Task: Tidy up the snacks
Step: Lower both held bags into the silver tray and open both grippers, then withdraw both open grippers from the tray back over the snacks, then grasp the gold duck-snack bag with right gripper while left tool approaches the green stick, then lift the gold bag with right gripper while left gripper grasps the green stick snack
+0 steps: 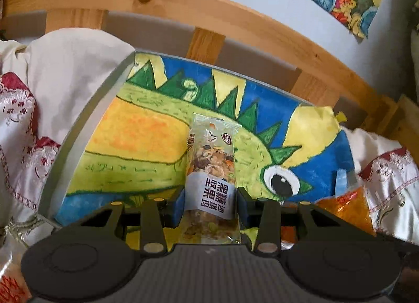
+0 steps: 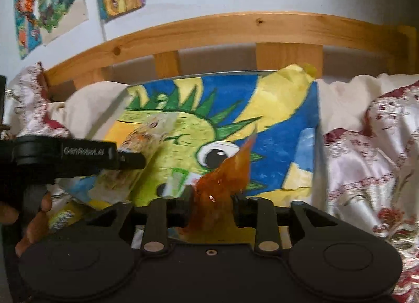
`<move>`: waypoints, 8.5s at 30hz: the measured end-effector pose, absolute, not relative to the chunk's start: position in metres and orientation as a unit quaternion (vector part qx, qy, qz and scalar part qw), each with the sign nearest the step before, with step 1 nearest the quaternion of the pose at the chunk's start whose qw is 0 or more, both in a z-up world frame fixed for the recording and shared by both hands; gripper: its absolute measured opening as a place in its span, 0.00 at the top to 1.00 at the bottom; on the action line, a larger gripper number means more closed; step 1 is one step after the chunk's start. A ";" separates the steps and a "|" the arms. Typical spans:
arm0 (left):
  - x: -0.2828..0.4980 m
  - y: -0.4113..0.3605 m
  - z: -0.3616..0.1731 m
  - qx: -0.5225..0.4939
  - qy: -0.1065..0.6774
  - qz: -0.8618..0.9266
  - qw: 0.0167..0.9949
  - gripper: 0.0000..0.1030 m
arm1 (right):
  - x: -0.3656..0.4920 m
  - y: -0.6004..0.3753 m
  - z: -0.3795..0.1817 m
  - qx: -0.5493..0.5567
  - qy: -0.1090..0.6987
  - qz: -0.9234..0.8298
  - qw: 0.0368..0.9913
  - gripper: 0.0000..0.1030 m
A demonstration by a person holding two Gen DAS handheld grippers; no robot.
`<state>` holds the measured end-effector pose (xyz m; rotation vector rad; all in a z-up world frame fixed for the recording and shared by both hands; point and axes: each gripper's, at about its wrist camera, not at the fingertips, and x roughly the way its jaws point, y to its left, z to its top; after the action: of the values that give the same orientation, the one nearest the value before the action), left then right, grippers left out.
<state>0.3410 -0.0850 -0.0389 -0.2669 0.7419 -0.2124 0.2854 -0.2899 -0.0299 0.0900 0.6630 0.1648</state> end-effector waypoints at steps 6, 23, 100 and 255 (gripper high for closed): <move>0.331 -0.088 -0.033 -0.117 0.364 -0.100 0.919 0.31 | 0.272 -0.291 -0.023 0.024 0.306 0.052 0.950 0.31; 0.257 -0.064 0.018 -0.092 0.267 -0.055 0.958 0.01 | 0.205 -0.295 0.023 0.036 0.207 0.057 0.976 0.01; 0.084 0.038 -0.013 -0.076 0.434 -0.030 0.897 0.01 | 0.059 -0.191 -0.002 -0.038 0.353 0.145 0.924 0.01; 0.101 0.025 -0.044 -0.217 0.521 -0.144 0.813 0.83 | 0.064 -0.213 -0.011 -0.008 0.340 0.196 0.920 0.81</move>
<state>0.1006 0.0249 -0.0438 -0.4630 1.1129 -0.3071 0.0643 -0.2128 -0.0111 -0.0157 0.6988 0.4031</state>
